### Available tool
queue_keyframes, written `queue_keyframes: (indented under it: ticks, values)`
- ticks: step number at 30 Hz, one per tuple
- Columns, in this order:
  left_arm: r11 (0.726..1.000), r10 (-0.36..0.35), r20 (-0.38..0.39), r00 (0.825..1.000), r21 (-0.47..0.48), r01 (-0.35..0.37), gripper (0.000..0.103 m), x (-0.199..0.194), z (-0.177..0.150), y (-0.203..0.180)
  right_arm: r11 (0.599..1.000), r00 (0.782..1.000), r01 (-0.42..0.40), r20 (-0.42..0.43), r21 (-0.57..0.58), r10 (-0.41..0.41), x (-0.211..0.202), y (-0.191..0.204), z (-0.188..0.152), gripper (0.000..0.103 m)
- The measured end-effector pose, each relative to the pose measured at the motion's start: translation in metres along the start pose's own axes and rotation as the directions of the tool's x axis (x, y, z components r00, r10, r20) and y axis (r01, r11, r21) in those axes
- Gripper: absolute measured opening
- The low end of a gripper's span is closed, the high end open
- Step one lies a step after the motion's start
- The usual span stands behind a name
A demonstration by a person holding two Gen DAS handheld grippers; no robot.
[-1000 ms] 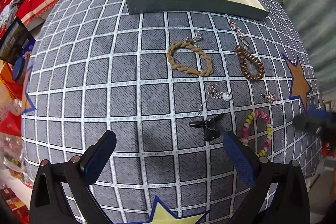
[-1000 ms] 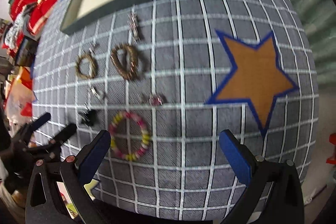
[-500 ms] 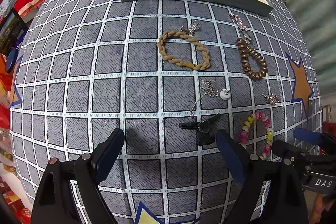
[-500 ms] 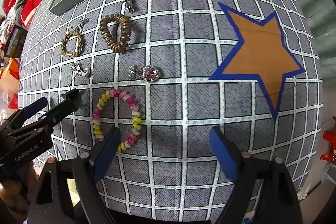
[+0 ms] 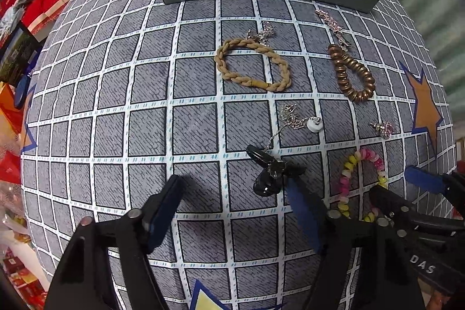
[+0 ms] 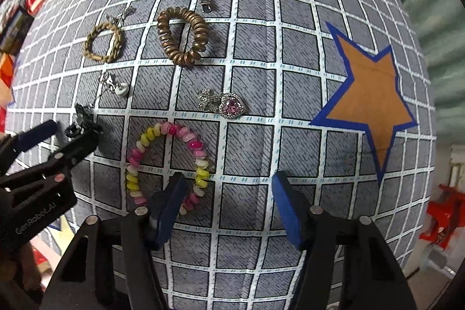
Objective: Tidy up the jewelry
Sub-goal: 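Grasp the beaded bracelet with the right tool while the left tool grasps the black hair clip, then carry the beaded bracelet and black hair clip into the box tray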
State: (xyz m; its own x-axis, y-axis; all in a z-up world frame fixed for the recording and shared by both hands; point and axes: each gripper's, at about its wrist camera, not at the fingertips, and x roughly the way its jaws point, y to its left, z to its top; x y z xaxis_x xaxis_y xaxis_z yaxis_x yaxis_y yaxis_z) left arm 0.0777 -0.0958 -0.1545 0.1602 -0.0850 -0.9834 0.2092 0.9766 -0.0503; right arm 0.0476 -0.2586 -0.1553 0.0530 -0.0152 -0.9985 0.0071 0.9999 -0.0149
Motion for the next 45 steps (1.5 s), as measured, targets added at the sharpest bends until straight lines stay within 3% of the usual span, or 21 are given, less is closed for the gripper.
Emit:
queue_keyframes:
  ticks: [5,7,9,10,11,13,22,31,41,42,45]
  values:
    - [1.0,0.0,0.009,1.0,0.026,0.0,0.064,-0.008,0.001,-0.005,0.999,1.0,0.003,0.012,-0.044,-0.002,0.011,0.047,-0.011,0.045]
    - [1.0,-0.01,0.012,1.0,0.029,0.01,0.058,-0.01,0.001,-0.007,0.998,1.0,0.003,0.014,-0.057,-0.002,0.01,0.057,-0.011,0.033]
    - [0.999,-0.017,0.018,1.0,0.038,0.016,0.042,-0.012,0.0,-0.007,0.998,1.0,0.003,0.013,-0.067,-0.002,0.013,0.064,-0.011,0.023]
    - [0.999,-0.024,0.017,1.0,0.042,0.023,0.039,-0.013,0.0,-0.008,0.998,1.0,0.001,0.012,-0.069,0.0,0.009,0.062,-0.012,0.018]
    - [0.998,-0.037,0.018,0.999,0.042,0.036,0.028,-0.013,0.0,-0.007,0.998,1.0,0.0,0.01,-0.07,0.001,0.008,0.064,-0.012,0.015]
    - [0.997,-0.062,0.015,0.998,0.038,0.062,0.026,-0.015,0.0,-0.004,0.998,1.0,-0.005,0.01,-0.065,0.006,0.005,0.063,-0.012,0.009]
    - [0.994,-0.107,0.043,0.993,0.034,0.106,0.026,-0.034,-0.009,0.012,0.997,0.997,-0.074,0.018,-0.031,0.075,-0.013,0.047,-0.019,0.009]
    - [0.992,-0.126,0.099,0.987,0.032,0.124,0.026,-0.064,-0.006,0.03,0.99,0.988,-0.137,0.071,0.032,0.134,-0.05,0.019,-0.001,0.009]
    - [0.991,-0.137,0.158,0.978,0.02,0.136,0.026,-0.091,0.016,0.028,0.983,0.976,-0.18,0.137,0.048,0.172,-0.089,-0.01,0.025,0.009]
    - [0.991,-0.137,0.164,0.977,0.018,0.136,0.026,-0.092,0.018,0.027,0.982,0.974,-0.184,0.144,0.047,0.176,-0.085,-0.03,0.027,0.009]
    - [0.99,-0.141,0.185,0.973,0.008,0.142,0.026,-0.1,0.03,0.028,0.978,0.968,-0.199,0.164,0.055,0.188,-0.099,-0.044,0.035,0.009]
